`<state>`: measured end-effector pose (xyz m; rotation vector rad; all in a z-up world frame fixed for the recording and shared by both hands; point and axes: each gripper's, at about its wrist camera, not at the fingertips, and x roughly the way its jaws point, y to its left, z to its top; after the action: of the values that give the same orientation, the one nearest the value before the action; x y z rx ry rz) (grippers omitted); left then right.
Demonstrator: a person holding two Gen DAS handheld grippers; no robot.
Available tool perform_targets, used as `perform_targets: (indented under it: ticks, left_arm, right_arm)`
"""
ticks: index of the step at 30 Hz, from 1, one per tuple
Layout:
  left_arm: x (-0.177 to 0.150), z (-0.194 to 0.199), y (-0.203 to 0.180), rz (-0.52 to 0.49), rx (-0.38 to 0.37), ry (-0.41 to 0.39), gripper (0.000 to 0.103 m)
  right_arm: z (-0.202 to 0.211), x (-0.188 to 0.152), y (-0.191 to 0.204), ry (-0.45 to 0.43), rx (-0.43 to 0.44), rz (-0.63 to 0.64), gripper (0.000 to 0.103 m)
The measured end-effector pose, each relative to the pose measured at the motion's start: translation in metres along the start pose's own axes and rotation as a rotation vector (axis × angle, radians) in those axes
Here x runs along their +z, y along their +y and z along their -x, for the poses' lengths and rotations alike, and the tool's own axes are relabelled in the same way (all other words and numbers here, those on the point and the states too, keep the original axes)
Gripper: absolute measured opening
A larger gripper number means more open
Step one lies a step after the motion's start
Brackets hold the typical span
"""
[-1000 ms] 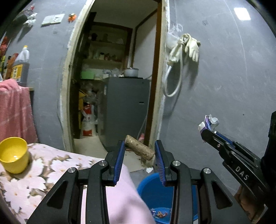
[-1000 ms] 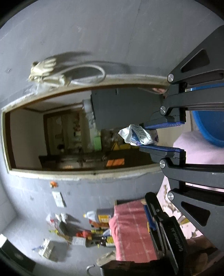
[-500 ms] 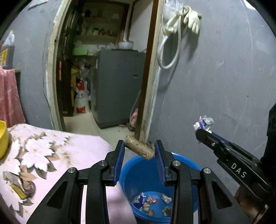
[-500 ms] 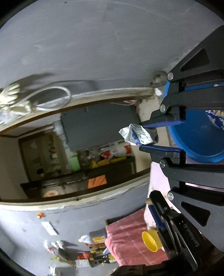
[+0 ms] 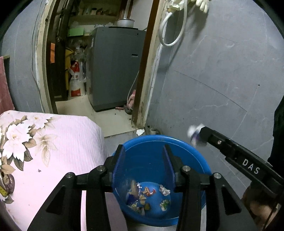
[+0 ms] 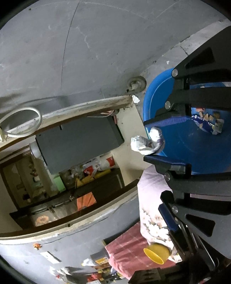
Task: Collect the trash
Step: 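Carry the stick and foil over the blue basin and open both tools, then move both tools back over the remaining trash on the table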
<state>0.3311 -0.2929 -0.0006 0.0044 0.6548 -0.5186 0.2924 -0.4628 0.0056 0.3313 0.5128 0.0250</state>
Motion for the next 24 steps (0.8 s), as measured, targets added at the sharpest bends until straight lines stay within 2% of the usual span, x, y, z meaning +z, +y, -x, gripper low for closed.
perform_targets:
  ticks: [13,24]
  left_arm:
    - [0.006,0.011,0.011,0.028,0.023,-0.019,0.039]
    - [0.015,0.045,0.035,0.045,0.069,-0.078,0.039]
  right_arm:
    - [0.002,0.004,0.004,-0.021,0.001,0.023,0.031]
    - [0.007,0.007,0.031,-0.074,0.029,0.07,0.031]
